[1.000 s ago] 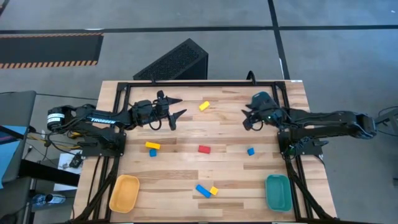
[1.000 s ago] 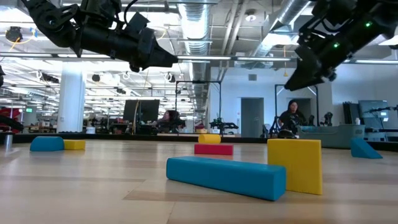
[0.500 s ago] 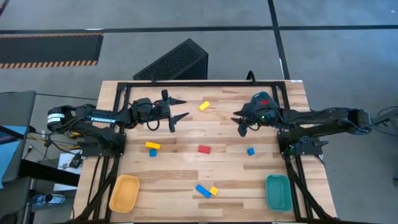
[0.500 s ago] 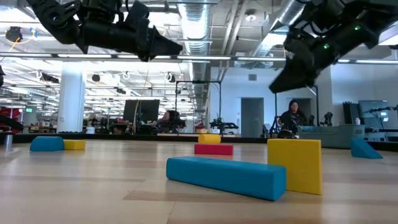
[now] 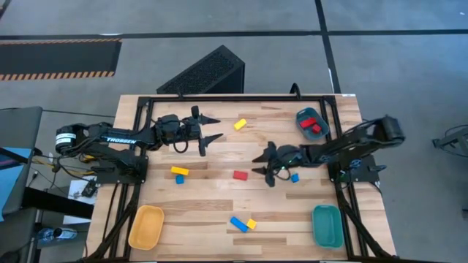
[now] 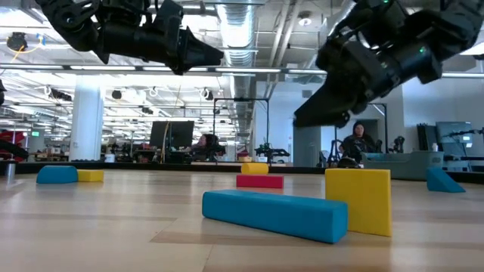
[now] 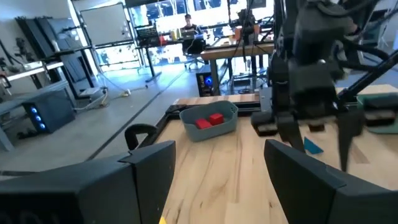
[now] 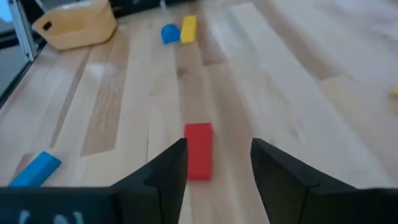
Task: Sort & place blocks by color
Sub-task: Put the red block into the blue bin
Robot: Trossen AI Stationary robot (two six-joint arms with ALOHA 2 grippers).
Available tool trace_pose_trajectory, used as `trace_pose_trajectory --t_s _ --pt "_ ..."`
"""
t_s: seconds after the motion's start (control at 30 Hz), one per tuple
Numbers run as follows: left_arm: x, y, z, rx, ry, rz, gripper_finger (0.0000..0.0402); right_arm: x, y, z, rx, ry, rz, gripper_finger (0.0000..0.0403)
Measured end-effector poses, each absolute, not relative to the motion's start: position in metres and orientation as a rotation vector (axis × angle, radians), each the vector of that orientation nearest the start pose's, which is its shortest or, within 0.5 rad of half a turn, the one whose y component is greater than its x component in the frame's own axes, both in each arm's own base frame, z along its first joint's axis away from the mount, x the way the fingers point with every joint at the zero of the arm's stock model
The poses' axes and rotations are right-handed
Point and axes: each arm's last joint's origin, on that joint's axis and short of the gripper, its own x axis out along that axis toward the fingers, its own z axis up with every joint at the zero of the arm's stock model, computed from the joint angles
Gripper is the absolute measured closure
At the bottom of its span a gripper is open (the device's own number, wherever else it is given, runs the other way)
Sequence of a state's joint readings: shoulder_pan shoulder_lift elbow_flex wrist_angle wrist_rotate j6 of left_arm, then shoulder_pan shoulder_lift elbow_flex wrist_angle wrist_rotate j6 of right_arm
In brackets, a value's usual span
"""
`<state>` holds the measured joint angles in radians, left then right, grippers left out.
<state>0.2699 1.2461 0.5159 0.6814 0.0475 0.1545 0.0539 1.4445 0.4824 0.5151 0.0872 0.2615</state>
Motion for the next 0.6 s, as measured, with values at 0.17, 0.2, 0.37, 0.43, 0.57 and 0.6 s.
trace_pose_trajectory --t_s 0.17,0.2,0.37,0.43,0.57,0.6 --pt "0.246 0.066 0.228 0.168 0.088 0.193 0.0166 0.289 0.028 0.142 0.172 0.493 -0.067 0.0172" --pt "0.246 0.065 0.227 0.17 0.097 0.175 0.0166 0.294 0.03 0.137 0.16 0.508 -0.074 0.0166" --pt "0.246 0.063 0.225 0.174 0.117 0.098 0.0166 0.313 0.036 0.122 0.143 0.57 -0.097 0.0143" --pt "0.246 0.063 0.224 0.173 0.121 0.096 0.0166 0.319 0.037 0.116 0.148 0.612 -0.105 0.0141" --pt "0.246 0.063 0.223 0.17 0.13 0.095 0.0166 0.327 0.038 0.108 0.157 0.708 -0.127 0.0142" --pt "0.246 0.063 0.222 0.165 0.138 0.095 0.0166 0.328 0.038 0.106 0.152 0.737 -0.131 0.0142"
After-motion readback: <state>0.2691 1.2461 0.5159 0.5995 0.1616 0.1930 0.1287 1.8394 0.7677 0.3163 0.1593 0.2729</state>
